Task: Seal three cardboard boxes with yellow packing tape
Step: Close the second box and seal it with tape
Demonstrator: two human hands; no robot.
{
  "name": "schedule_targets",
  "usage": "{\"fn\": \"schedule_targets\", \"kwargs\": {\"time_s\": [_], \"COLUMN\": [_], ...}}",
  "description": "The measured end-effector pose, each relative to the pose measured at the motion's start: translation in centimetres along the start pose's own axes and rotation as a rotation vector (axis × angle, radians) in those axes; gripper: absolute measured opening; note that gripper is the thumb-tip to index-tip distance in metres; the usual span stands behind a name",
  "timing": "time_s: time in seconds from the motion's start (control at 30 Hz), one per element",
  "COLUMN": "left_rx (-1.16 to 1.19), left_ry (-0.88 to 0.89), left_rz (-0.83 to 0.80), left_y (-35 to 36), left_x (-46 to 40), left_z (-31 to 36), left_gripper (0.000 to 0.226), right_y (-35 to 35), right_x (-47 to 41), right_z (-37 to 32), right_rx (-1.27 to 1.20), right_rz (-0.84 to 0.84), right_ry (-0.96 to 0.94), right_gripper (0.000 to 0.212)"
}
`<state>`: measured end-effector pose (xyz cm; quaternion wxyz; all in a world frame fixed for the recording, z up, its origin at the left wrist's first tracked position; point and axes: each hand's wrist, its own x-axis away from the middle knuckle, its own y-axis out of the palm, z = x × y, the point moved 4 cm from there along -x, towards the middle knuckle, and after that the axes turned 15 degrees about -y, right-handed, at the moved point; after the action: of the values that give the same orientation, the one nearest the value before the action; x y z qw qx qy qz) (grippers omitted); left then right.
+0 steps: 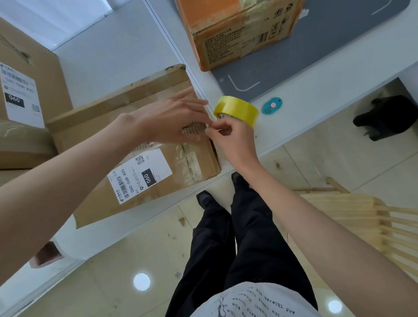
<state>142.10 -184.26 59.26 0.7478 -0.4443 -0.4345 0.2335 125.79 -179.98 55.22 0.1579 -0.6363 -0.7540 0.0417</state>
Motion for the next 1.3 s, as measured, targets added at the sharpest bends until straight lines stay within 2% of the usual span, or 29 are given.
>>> {"fn": "schedule_targets", "kwargs": {"time_s": [0.1, 0.17, 0.23, 0.3, 0.37, 0.47, 0.7, 0.83, 1.17, 1.3], "left_rx": [-0.062, -0.099, -0.148, -0.176, -0.165, -0.143, -0.141, -0.108, -0.246, -0.149], "left_ry": [0.009, 0.033, 0.04, 0.036, 0.027, -0.012, -0.016, -0.034, -0.117, -0.191], "left_rz": [-0.039, -0.031, -0.04, -0.068, -0.083, -0.109, -0.098, -0.12, -0.167, -0.157], "left_y": [0.3, 0.1, -0.1, 0.0, 0.0, -0.2, 0.9, 1.2, 0.9, 1.0], "left_x": [0.1, -0.3, -0.7, -0.8, -0.9, -0.9, -0.1, -0.5, -0.3, 0.4], "left_z": [0.0, 0.5, 0.9, 1.2, 1.2, 0.9, 0.5, 0.5, 1.4, 1.4], "left_gripper": [0.08, 0.087, 0.089, 0.091, 0.09, 0.088, 0.097, 0.097, 0.104, 0.107], "right_y": [-3.1, -5.3, -7.1, -8.2, -8.6, -8.6, -9.2, -9.5, -9.5, -9.8], "right_x": [-0.2, -1.0, -2.5, -4.1, -5.4, -6.3, -7.4, -7.5, -6.8, -6.2], "right_z": [-0.2, 0.5, 2.4, 4.8, 7.1, 8.2, 8.6, 9.1, 9.4, 8.4], "right_rx": [-0.005, 0.04, 0.197, 0.368, 0.488, 0.588, 0.542, 0.484, 0.352, 0.279], "right_rz": [0.246, 0.402, 0.466, 0.369, 0.198, 0.05, 0.121, 0.137, 0.131, 0.183], "right_ry": [-0.072, -0.093, -0.06, 0.03, 0.105, 0.143, 0.107, 0.17, 0.213, 0.211], "right_gripper": [0.027, 0.021, 0.009, 0.025, 0.043, 0.055, 0.033, 0.028, 0.023, 0.019]}}
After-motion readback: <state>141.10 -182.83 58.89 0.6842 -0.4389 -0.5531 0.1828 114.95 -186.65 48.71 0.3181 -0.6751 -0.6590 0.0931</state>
